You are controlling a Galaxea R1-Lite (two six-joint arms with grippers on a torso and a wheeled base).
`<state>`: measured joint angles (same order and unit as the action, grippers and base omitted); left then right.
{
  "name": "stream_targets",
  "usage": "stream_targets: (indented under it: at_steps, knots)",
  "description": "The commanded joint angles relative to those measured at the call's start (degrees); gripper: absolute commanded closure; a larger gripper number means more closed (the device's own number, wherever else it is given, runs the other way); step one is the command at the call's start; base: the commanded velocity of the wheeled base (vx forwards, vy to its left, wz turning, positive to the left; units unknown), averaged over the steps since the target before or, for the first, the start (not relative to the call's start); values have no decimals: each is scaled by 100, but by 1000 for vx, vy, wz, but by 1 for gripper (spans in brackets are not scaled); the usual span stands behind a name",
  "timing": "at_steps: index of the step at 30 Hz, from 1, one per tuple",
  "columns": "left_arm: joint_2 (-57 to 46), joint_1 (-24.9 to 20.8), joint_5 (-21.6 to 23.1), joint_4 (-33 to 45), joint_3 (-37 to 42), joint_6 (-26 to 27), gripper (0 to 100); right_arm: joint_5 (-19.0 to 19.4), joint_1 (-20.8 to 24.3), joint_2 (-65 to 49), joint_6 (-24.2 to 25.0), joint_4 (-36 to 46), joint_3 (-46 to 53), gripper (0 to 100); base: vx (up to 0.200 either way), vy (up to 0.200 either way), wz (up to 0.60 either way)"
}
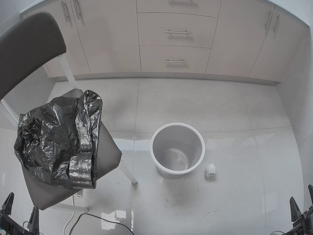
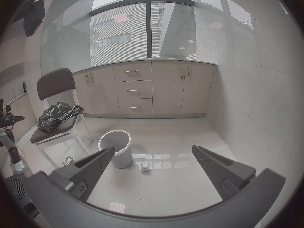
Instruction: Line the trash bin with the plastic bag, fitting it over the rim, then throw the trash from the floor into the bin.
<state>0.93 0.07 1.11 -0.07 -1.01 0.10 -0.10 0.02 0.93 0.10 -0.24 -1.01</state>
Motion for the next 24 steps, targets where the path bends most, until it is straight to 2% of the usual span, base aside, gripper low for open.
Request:
stream_targets:
  at_steps: [1, 10, 12, 13, 15, 16, 17, 18, 19, 20, 22, 24]
  knots:
    - [-93, 1, -5, -1, 101, -10, 0, 1, -2, -93, -10, -11, 101, 0, 0, 0, 0]
    - [-93, 10, -23, -45, 101, 8, 0, -17, -2, -93, -19, -28, 101, 0, 0, 0, 0]
    - [-31, -7, -32, -116, -277, -106, 0, -17, -2, -93, -19, -55, 101, 0, 0, 0, 0]
    - [83, -34, -41, -54, -866, -326, 0, -17, -2, -75, 157, -204, -189, 0, 0, 0, 0]
    - [514, -174, 3, 447, -1683, -739, 0, -61, 226, 804, 1194, -239, -2210, 0, 0, 0, 0]
    - [575, -201, 3, 535, -1745, -757, 0, -61, 252, 980, 1335, -178, -2448, 0, 0, 0, 0]
    - [760, -280, -14, 877, -1964, -739, 0, -78, 323, 1472, 1493, 288, -3353, 0, 0, 0, 0]
    - [760, -280, -14, 930, -1991, -739, 0, -34, 314, 1595, 1379, 534, -3713, 0, 0, 0, 0]
    - [742, -245, 3, 948, -1999, -722, 0, -17, 314, 1832, 1063, 886, -4091, 0, 0, 0, 0]
    - [813, -201, 3, 948, -2061, -669, 0, -8, 305, 2061, 852, 965, -4118, 0, 0, 0, 0]
    - [1085, -166, -5, 948, -2228, -511, 0, -8, 323, 2421, 843, 763, -4056, 0, 0, 0, 0]
    - [1779, -113, -85, 948, -2588, -265, 0, -17, 332, 3010, 948, 279, -3907, 0, 0, 0, 0]
